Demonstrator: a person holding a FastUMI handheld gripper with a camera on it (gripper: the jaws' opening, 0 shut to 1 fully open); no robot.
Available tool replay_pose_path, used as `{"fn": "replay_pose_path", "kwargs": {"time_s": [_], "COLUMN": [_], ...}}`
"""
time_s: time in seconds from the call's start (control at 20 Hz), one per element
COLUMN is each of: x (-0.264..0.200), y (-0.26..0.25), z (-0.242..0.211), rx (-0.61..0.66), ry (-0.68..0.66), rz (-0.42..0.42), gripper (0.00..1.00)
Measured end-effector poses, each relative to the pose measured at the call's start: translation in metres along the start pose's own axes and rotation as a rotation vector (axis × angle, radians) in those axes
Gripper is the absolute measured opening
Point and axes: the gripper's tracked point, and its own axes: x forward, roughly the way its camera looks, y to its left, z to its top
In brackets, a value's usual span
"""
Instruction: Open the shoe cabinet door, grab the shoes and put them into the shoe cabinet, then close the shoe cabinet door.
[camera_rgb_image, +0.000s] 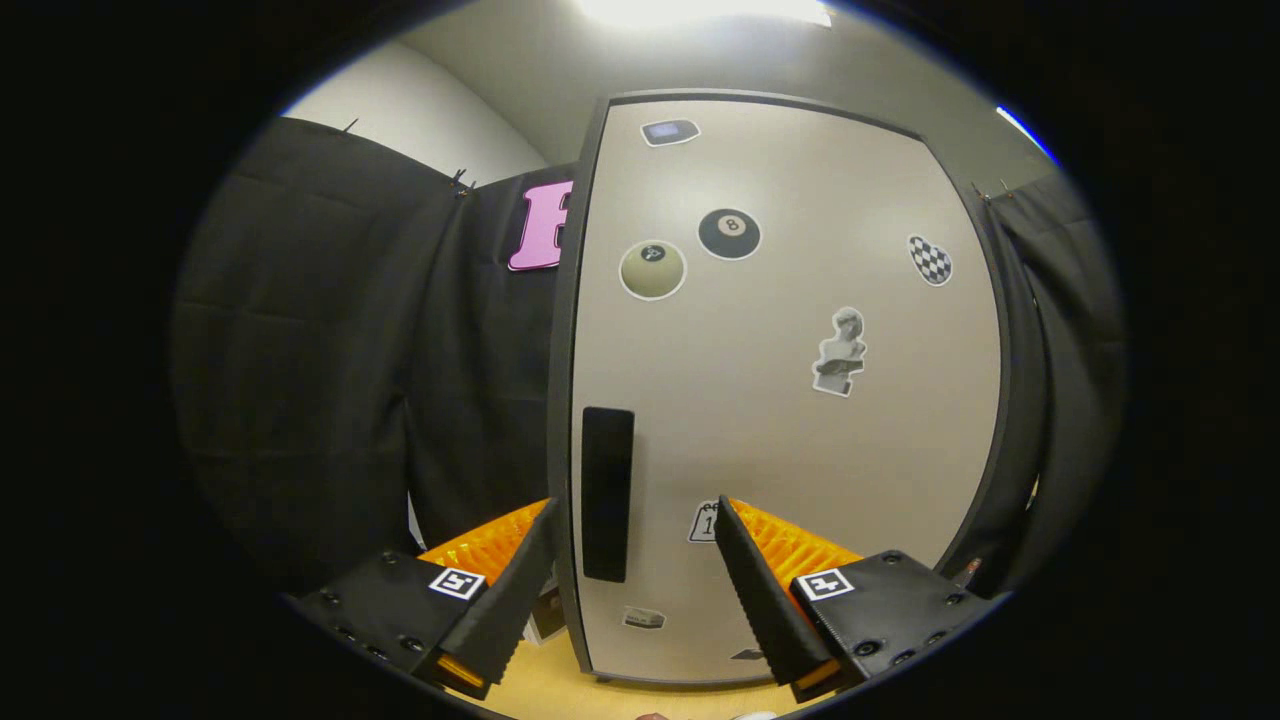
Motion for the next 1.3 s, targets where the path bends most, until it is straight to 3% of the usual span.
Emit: {"fn": "replay_pose_path", "kwargs": {"time_s": [0.25,0.4,0.65,0.9,1.15,1.3], "x": [0.033,0.042,0.048,0.051,0.051,0.046], "y": [0.000,0.009,0.012,0.018,0.018,0.021], "z": [-0.006,-0.012,-0.009,-0.016,-0.018,-0.018], "rx": [-0.044,-0.032,-0.041,0.022,0.052,0.099], "ry": [0.003,0.026,0.031,0.088,0.111,0.107], "rz": [-0.059,-0.048,-0.083,-0.080,-0.093,-0.039], "gripper": [0.97,0.97,0.80,0.43,0.29,0.18]}}
